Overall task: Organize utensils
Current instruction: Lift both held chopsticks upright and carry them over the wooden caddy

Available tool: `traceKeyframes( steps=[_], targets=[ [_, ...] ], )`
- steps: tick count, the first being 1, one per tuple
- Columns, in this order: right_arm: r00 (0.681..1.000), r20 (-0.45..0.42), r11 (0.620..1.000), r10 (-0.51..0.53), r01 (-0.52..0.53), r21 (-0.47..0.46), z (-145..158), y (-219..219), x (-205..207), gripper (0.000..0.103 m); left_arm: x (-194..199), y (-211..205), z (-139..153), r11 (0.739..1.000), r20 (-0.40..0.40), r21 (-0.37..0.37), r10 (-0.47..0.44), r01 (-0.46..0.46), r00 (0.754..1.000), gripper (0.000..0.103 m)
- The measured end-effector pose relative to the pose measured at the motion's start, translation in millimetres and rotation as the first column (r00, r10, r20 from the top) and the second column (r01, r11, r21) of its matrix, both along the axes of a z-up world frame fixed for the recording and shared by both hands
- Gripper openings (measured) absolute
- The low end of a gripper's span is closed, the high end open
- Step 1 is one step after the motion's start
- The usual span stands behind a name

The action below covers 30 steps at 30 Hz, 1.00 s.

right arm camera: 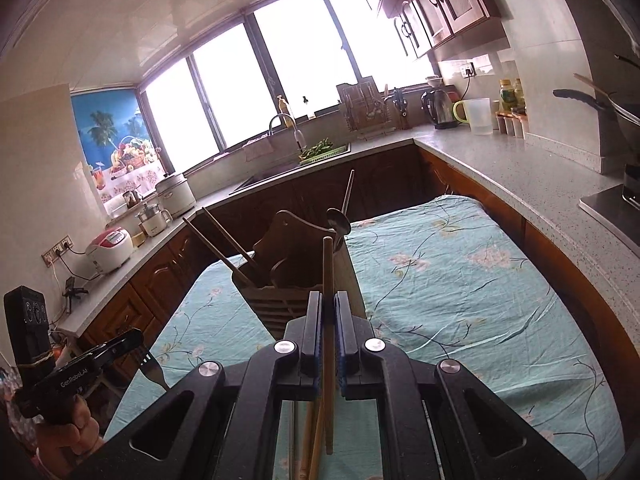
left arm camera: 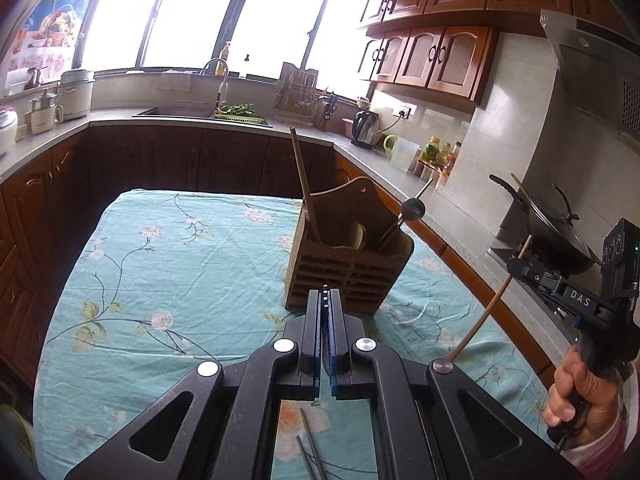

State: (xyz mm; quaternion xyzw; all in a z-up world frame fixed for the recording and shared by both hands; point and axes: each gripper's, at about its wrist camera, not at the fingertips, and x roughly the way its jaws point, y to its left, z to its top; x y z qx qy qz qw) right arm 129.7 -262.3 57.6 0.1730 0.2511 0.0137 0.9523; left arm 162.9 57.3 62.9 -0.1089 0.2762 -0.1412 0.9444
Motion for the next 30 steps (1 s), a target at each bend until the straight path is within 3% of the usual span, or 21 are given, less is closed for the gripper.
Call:
traceKeyframes(
  steps=[16, 25, 30],
  targets=[
    [0.994, 0.11, 1.0, -0.017, 0.018, -0.008, 38, -7, 23, 0.006, 35, 7, 32, 0.994, 0.13, -0.01, 0.109, -0.108, 0.985, 0.0],
    [0.974, 0.225, 0.999, -0.034, 0.041, -0.027, 79, -7, 47, 0.006, 70, -2, 48, 0.978, 0.232, -0.011, 0.205, -0.208, 0.951, 0.0],
    [0.96, 0.273, 0.997, -0.061, 0.073, -0.034, 95, -9, 72, 0.006, 101, -18, 41, 0.968, 0.256, 0.004, 0.242, -0.252, 0.936, 0.0]
  ],
)
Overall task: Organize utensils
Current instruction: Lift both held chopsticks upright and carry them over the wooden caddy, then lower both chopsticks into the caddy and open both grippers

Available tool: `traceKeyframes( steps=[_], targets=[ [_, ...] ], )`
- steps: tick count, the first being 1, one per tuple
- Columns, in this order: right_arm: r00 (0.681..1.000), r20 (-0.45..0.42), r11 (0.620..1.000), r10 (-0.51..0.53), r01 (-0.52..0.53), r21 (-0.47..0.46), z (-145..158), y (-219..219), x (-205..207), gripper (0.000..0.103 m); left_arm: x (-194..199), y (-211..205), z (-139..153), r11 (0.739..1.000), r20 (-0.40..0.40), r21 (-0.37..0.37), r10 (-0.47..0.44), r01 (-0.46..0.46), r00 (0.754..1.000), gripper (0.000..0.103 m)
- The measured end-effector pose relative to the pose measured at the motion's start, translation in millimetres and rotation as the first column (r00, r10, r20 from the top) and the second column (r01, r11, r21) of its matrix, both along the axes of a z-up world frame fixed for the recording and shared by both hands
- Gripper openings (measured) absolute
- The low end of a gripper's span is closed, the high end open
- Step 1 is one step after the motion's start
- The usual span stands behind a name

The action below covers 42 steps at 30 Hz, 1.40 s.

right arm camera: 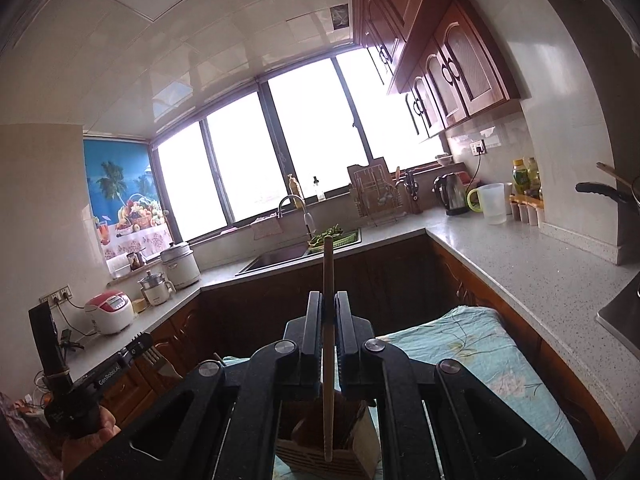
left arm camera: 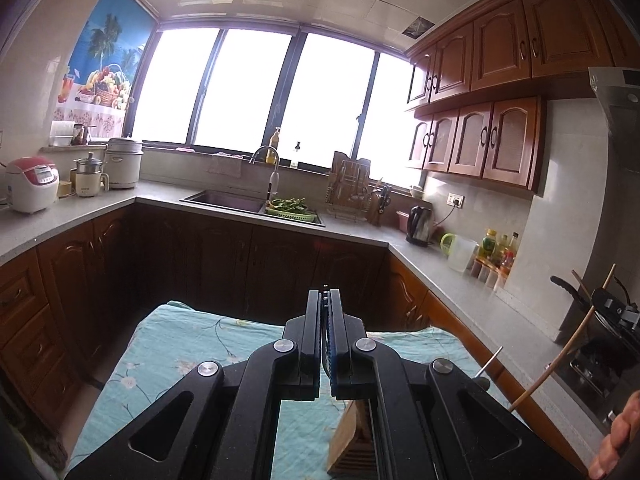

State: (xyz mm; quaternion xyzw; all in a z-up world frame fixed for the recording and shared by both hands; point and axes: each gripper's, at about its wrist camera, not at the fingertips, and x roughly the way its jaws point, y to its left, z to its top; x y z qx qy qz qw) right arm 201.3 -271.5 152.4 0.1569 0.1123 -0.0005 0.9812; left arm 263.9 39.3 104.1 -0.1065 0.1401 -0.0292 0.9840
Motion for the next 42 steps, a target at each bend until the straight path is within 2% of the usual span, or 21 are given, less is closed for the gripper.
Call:
traceKeyframes(
  steps=[5, 11, 14, 20, 26, 35, 42],
  targets=[
    [0.999, 0.001, 0.999, -0.033, 0.033, -0.017, -9, -1, 23, 0.006, 24, -33, -24, 0.998, -0.005, 0.064, 0.016, -0.016, 1.0, 0.001],
    [0.998, -0.048, 0.999, -0.041, 0.04, -0.01, -50, 2, 39, 0.006, 38, -64, -50, 0.993, -0.032, 0.12, -0.006, 0.01, 0.999, 0.0],
    [0.996, -0.087, 0.999, -0.037, 0.037, 0.001, -70, 1, 44, 0.006, 38, -66, -47, 0.988, -0.006, 0.151, 0.0, 0.001, 1.0, 0.001],
    [0.989, -0.145, 0.999, -0.016, 0.019, 0.025, -98, -1, 49, 0.006, 26, -59, -49, 0.987, 0.02, 0.156, -0.05, 0.046, 0.999, 0.001],
    [0.987, -0.163, 1.0, 0.0, 0.003, 0.021, -105, 5, 49, 0.006, 26, -54, -61, 0.974, -0.004, 0.209, -0.089, 0.088, 0.996, 0.001],
    [0.985, -0.172, 1.0, -0.004, 0.006, 0.011, -106, 7, 51, 0.007, 44, -55, -76, 0.967, -0.078, 0.211, -0.128, 0.141, 0.989, 0.001],
    [0.983, -0.183, 1.0, -0.007, 0.008, 0.006, -110, 5, 53, 0.007, 55, -53, -71, 0.962, -0.106, 0.212, -0.15, 0.17, 0.983, 0.002]
  ],
)
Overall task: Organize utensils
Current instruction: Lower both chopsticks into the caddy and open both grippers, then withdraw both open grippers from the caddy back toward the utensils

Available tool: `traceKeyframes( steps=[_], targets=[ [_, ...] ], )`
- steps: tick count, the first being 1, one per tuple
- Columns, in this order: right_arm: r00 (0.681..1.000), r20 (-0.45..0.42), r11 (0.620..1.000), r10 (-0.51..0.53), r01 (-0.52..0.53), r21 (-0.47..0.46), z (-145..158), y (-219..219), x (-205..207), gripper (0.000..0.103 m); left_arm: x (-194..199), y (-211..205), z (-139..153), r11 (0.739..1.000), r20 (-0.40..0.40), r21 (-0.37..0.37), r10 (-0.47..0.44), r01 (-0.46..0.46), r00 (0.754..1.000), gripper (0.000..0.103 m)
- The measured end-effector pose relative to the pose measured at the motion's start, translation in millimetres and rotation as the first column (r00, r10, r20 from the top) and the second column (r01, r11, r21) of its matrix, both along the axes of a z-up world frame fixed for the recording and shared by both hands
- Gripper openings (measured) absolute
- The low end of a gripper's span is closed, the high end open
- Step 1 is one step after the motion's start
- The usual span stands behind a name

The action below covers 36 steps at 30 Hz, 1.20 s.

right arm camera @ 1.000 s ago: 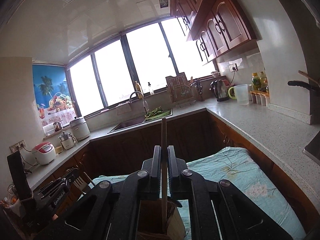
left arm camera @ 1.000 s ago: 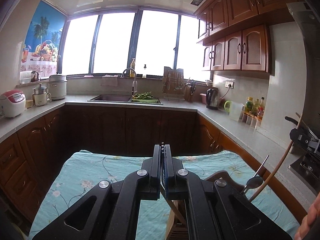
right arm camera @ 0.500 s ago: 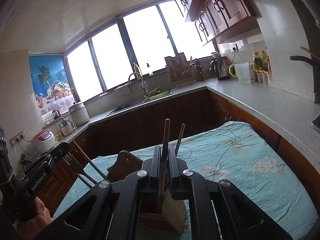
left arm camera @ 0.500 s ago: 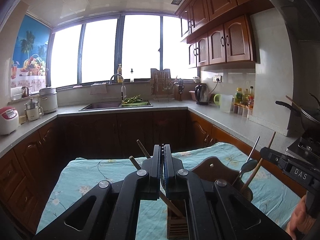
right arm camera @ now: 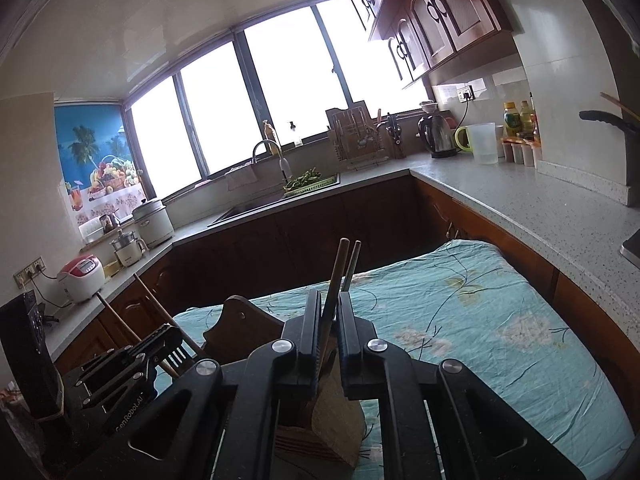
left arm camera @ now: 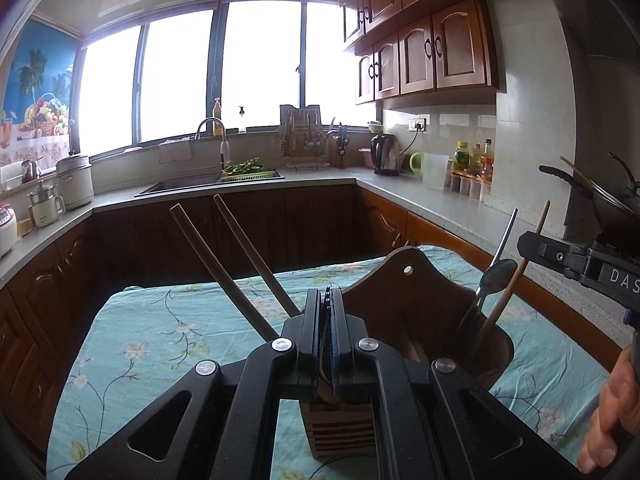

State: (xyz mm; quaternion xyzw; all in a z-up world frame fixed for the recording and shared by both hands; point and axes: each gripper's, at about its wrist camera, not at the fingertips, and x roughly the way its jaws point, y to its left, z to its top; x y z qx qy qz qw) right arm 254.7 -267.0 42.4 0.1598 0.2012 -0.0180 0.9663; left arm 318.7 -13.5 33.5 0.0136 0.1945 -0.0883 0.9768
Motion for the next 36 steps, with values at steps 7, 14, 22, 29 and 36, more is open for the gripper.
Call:
traceKeyframes(
  steps=[7, 14, 22, 29, 36],
  targets=[
    [1.0, -0.018, 1.0, 0.003, -0.003, 0.009, 1, -4, 3, 0.007, 5, 4, 5, 1.0, -0.014, 0.006, -0.004, 0.004, 1.0, 0.003],
    [1.0, -0.016, 0.999, 0.014, -0.013, 0.053, 5, -12, 2, 0.016, 2, 0, 12, 1.0, -0.039, 0.001, -0.016, 0.016, 0.999, 0.014],
    [0.998, 0.068, 0.996, -0.016, 0.01, 0.088, 22, -23, -31, 0.064, -34, -5, 23, 1.0, 0.026, -0.002, 0.006, -0.006, 1.0, 0.057],
    [0.994, 0.102, 0.992, -0.039, 0.026, 0.123, 24, -35, -71, 0.084, -77, 21, 17, 0.992, 0.005, -0.118, 0.035, -0.034, 0.999, 0.073],
    [0.998, 0.06, 0.989, -0.015, 0.006, 0.149, 15, -32, -99, 0.085, -116, 37, 17, 0.986, -0.053, -0.151, 0.057, -0.064, 0.997, 0.079]
  ],
)
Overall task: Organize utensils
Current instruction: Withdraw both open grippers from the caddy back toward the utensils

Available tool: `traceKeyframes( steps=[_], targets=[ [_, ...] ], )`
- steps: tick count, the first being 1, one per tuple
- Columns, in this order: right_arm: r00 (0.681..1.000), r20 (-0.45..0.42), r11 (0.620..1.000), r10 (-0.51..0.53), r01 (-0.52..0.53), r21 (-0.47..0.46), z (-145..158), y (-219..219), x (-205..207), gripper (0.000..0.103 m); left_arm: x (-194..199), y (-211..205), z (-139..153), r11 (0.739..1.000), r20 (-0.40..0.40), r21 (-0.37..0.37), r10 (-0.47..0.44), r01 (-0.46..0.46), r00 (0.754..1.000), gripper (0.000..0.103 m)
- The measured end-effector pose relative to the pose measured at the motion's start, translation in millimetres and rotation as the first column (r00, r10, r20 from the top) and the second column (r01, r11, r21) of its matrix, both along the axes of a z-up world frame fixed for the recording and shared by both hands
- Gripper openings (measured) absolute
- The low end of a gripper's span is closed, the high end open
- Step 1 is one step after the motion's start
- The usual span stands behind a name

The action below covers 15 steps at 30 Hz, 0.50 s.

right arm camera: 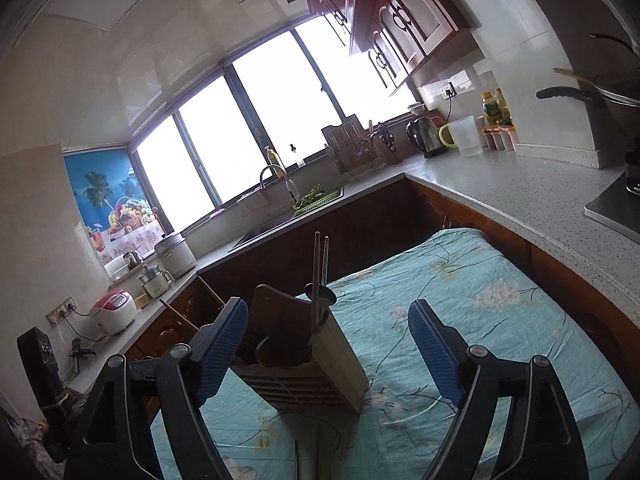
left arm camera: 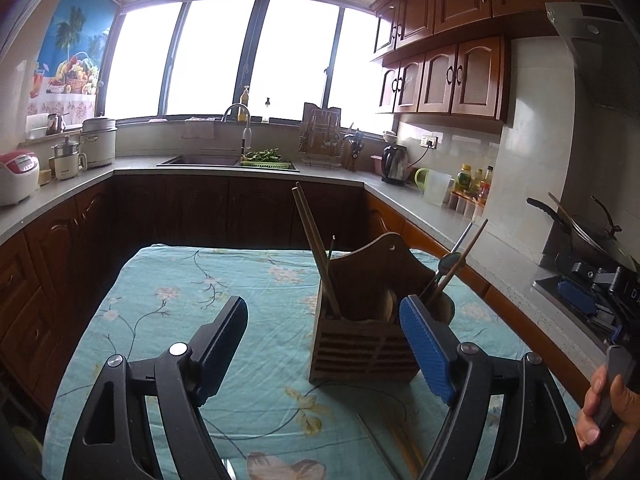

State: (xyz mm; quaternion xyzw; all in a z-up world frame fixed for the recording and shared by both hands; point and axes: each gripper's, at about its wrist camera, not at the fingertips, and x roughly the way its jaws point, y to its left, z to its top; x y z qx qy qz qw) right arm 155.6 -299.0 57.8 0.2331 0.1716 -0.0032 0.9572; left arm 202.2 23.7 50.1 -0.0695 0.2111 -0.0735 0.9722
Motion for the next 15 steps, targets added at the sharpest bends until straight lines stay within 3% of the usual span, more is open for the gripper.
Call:
traceKeyframes(
  steps=[15],
  targets=[
    [0.977, -0.184, 0.992, 0.109, -0.119, -0.046, -45, 41, -52, 0.092, -81, 34, -17, 0.997, -0.187, -0.044, 0.058, -0.068, 0.981, 0.08]
  ],
)
